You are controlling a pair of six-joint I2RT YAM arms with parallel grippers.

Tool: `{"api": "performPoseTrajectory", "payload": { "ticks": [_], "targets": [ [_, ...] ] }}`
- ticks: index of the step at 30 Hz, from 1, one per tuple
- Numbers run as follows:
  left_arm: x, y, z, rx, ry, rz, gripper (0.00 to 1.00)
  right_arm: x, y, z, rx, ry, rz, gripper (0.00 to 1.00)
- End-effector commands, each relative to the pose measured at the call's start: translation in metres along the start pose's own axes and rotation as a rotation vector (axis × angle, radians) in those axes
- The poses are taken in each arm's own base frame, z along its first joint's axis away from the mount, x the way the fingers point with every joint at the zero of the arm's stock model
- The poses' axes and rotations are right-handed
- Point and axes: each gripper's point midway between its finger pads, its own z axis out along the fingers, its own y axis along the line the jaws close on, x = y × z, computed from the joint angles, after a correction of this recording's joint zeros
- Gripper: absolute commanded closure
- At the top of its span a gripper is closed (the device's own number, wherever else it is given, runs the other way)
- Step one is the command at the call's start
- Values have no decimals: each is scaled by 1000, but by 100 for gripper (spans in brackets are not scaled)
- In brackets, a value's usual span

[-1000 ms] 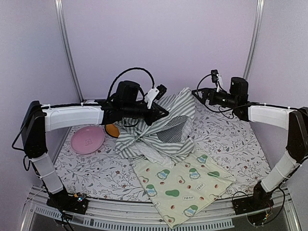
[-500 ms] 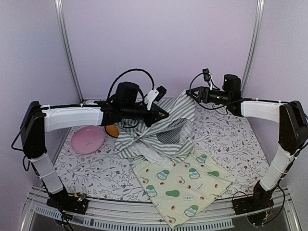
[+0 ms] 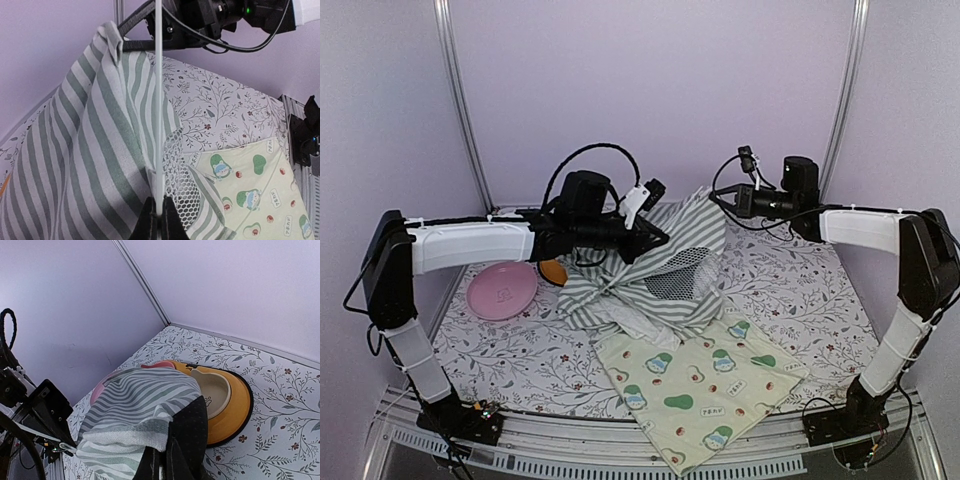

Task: Set up the pet tent
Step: Pick up the tent fabric from the tent.

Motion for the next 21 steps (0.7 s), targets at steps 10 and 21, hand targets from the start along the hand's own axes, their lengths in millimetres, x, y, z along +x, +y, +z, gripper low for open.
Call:
{"api": "performPoseTrajectory", "payload": {
  "ticks": [10, 21],
  "targets": [
    [41, 20, 0, -87, 186, -109, 100, -82, 31, -35, -90, -178, -7, 100],
    [45, 23, 6, -90, 209, -93, 100, -99, 13, -30, -24, -111, 114, 100]
  ]
}}
